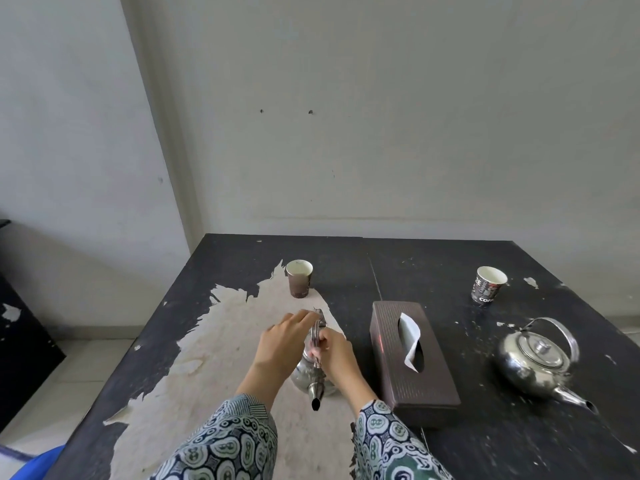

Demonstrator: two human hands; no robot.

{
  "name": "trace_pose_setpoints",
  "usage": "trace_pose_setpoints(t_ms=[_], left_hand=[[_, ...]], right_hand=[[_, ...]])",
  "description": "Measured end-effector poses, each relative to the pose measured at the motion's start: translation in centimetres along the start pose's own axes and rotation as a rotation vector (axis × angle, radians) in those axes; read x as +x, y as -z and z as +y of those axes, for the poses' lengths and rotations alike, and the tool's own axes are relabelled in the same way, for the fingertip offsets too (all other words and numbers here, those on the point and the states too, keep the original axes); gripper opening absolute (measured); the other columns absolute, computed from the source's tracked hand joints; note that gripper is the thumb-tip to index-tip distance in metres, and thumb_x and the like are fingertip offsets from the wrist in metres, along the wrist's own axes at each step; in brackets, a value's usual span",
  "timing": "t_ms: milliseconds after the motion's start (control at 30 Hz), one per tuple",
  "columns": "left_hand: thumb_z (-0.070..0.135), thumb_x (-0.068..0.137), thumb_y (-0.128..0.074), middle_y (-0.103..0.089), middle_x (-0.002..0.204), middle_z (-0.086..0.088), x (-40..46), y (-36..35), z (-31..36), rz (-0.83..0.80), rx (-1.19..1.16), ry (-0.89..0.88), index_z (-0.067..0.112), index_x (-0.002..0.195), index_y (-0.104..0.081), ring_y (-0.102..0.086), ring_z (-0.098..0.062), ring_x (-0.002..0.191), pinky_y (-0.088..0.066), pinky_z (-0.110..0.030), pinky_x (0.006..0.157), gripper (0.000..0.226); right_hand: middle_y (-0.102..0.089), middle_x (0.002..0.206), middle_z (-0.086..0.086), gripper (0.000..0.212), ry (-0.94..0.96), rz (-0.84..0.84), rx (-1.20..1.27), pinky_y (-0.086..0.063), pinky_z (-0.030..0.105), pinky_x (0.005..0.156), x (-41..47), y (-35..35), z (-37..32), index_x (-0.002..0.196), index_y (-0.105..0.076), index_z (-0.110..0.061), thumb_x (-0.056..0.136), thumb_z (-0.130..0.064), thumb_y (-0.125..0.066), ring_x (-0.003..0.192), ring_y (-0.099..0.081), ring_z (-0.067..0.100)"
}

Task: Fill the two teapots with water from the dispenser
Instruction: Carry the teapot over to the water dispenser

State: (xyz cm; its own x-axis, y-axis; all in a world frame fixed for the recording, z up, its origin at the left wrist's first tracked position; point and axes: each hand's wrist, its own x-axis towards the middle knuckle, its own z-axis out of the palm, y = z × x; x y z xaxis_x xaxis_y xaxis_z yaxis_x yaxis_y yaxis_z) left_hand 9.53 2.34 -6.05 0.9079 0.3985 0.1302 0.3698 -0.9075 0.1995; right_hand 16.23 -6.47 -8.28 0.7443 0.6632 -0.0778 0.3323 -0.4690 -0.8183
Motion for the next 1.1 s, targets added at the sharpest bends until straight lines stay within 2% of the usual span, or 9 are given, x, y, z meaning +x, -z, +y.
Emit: trace_pose_setpoints(t_ms=[100, 200, 300, 367, 467, 600, 733, 900, 1100], left_hand=[[-0.004, 0.088, -0.04, -0.036, 0.142, 0.013, 0.7, 0.1, -0.2, 0.007, 0.016, -0.066, 0.028, 0.131, -0.042, -0.036, -0.012, 0.129, -0.044, -0.035, 0.09, 0.053], [-0.003, 0.083, -0.054, -0.048, 0.135, 0.009, 0.4, 0.9, -1.4, 0.112, 0.021, -0.163, 0.022, 0.117, -0.053, -0.04, -0.015, 0.129, -0.048, -0.038, 0.085, 0.042], [0.006, 0.075, -0.069, -0.064, 0.1, 0.009, -0.9, 3.3, -2.8, 0.243, 0.033, -0.205, 0.024, 0.093, -0.055, -0.06, -0.017, 0.099, -0.053, -0.033, 0.062, 0.029], [0.014, 0.085, -0.06, -0.064, 0.095, 0.006, -2.4, 6.0, -3.4, 0.277, -0.017, -0.198, 0.021, 0.097, -0.058, -0.061, -0.019, 0.092, -0.05, -0.033, 0.064, 0.013], [0.026, 0.092, -0.051, -0.065, 0.098, 0.008, -5.4, 9.9, -4.4, 0.324, -0.118, -0.084, 0.022, 0.1, -0.058, -0.06, -0.017, 0.091, -0.047, -0.032, 0.07, 0.012], [0.029, 0.09, -0.055, -0.068, 0.094, 0.01, -10.5, 13.4, -6.5, 0.225, -0.403, 0.118, 0.034, 0.084, -0.048, -0.063, -0.014, 0.087, -0.052, -0.036, 0.073, 0.01], [0.018, 0.095, -0.043, -0.071, 0.093, -0.009, -15.8, 15.5, -6.9, 0.312, -0.638, 0.235, 0.025, 0.084, -0.047, -0.065, -0.029, 0.081, -0.05, -0.046, 0.071, 0.014], [0.023, 0.093, -0.048, -0.07, 0.085, -0.013, -24.0, 17.6, -9.1, 0.49, -0.795, 0.401, 0.033, 0.081, -0.046, -0.065, -0.031, 0.08, -0.051, -0.041, 0.07, 0.016], [0.015, 0.093, -0.048, -0.066, 0.073, -0.005, -33.4, 18.9, -11.3, 0.761, -0.864, 0.612, 0.008, 0.087, -0.055, -0.057, -0.001, 0.056, -0.039, -0.007, 0.05, 0.011]], right_hand=[[-0.061, 0.088, 0.002, 0.021, 0.042, -0.03, -0.012, -0.047, 0.02, 0.078, 0.2, 0.3, 0.1, 0.078, -0.051, -0.023, 0.092, -0.007, -0.046, 0.084, -0.057, 0.015], [-0.062, 0.103, 0.002, 0.033, 0.147, -0.119, 0.019, -0.046, 0.017, 0.075, -0.5, 1.7, -1.4, 0.112, -0.057, -0.022, 0.091, 0.0, -0.043, 0.096, -0.057, 0.012], [-0.061, 0.094, -0.002, 0.029, 0.247, -0.213, -0.007, -0.045, 0.021, 0.073, -1.5, 3.8, -3.7, 0.095, -0.056, -0.027, 0.091, -0.001, -0.044, 0.091, -0.058, 0.014], [-0.062, 0.085, -0.002, 0.027, 0.292, -0.276, -0.026, -0.047, 0.03, 0.08, -2.3, 4.9, -5.6, 0.083, -0.054, -0.026, 0.091, -0.002, -0.045, 0.089, -0.061, 0.018], [-0.06, 0.083, -0.005, 0.027, 0.325, -0.365, 0.012, -0.049, 0.026, 0.072, -4.3, 5.7, -8.5, 0.081, -0.055, -0.026, 0.093, -0.005, -0.044, 0.095, -0.062, 0.023], [-0.059, 0.078, -0.003, 0.012, 0.357, -0.407, 0.068, -0.038, 0.009, 0.055, -8.1, 5.3, -12.7, 0.088, -0.055, -0.016, 0.094, -0.01, -0.046, 0.064, -0.055, -0.003], [-0.059, 0.078, -0.005, 0.014, 0.392, -0.354, 0.127, -0.043, 0.018, 0.072, -11.3, 2.4, -16.1, 0.081, -0.054, -0.022, 0.094, -0.018, -0.049, 0.069, -0.057, -0.005], [-0.055, 0.078, -0.003, 0.013, 0.461, -0.36, 0.198, -0.039, 0.018, 0.068, -15.7, -3.8, -19.9, 0.084, -0.054, -0.016, 0.095, -0.019, -0.047, 0.07, -0.051, 0.004], [-0.05, 0.07, -0.003, 0.014, 0.566, -0.393, 0.247, -0.037, 0.023, 0.065, -20.9, -12.4, -24.0, 0.084, -0.054, -0.012, 0.094, -0.019, -0.048, 0.069, -0.043, 0.01]])
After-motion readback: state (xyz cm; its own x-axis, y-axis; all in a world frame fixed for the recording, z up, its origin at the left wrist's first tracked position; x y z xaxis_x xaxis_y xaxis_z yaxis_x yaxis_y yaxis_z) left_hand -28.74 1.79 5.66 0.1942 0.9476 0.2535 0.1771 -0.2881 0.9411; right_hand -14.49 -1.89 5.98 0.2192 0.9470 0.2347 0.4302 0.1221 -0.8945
